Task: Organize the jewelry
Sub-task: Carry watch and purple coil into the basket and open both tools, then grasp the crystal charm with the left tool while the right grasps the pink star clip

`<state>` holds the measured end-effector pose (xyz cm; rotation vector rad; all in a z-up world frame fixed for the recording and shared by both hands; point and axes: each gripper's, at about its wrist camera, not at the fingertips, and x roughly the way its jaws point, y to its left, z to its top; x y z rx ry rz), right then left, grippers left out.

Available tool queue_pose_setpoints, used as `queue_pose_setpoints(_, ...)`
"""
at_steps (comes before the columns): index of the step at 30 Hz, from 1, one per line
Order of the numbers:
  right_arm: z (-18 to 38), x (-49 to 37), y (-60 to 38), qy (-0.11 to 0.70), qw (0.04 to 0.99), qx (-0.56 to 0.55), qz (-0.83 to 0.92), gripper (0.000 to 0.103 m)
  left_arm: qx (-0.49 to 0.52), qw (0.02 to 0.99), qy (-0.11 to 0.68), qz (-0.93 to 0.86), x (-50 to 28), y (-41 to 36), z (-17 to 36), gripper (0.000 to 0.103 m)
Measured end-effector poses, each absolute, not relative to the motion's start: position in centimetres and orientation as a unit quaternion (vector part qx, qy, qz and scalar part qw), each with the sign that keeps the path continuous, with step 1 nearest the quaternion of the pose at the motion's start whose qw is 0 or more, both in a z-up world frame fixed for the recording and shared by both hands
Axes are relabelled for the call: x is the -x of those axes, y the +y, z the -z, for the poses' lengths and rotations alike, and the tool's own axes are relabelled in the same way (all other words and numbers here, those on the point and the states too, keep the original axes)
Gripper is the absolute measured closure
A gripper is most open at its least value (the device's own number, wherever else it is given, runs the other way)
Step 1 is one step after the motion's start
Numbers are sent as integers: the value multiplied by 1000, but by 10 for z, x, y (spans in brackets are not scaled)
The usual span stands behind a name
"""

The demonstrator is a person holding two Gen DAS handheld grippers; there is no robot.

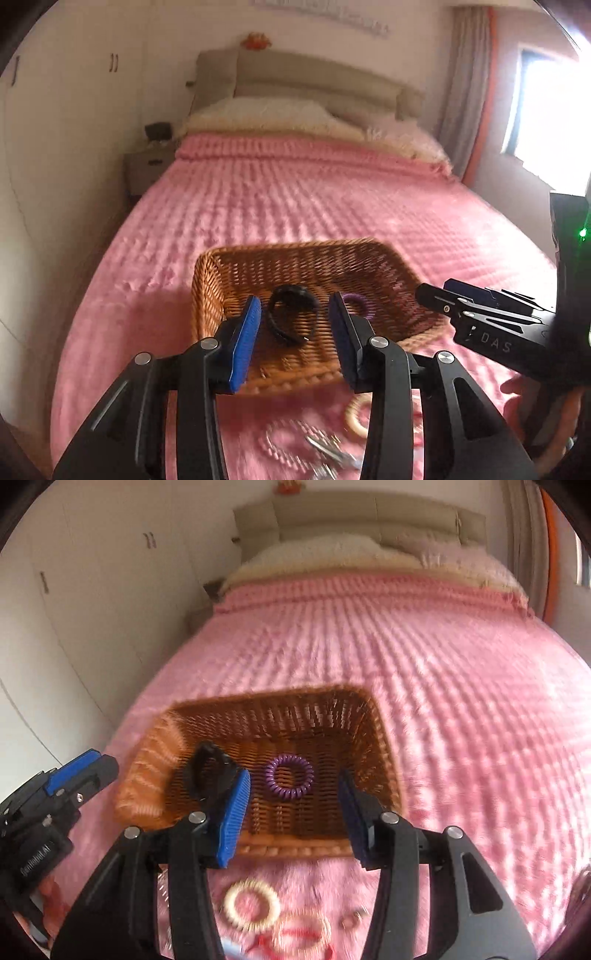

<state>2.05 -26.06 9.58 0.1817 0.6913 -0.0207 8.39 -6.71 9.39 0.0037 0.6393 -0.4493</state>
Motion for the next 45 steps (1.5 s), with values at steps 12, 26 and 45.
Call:
queue_pose_setpoints(12, -103, 100, -261, 276, 961, -33, 10, 58, 9, 930, 260, 259, 22, -31, -105, 61)
queue_pose_setpoints(26, 24, 125, -294, 386, 919, -61, 47, 58, 8, 883, 390, 259, 15, -24, 6, 62)
queue_pose_setpoints(45, 34, 120, -272, 402, 914, -9, 48, 90, 31, 846, 446, 290, -14, -48, 43, 96)
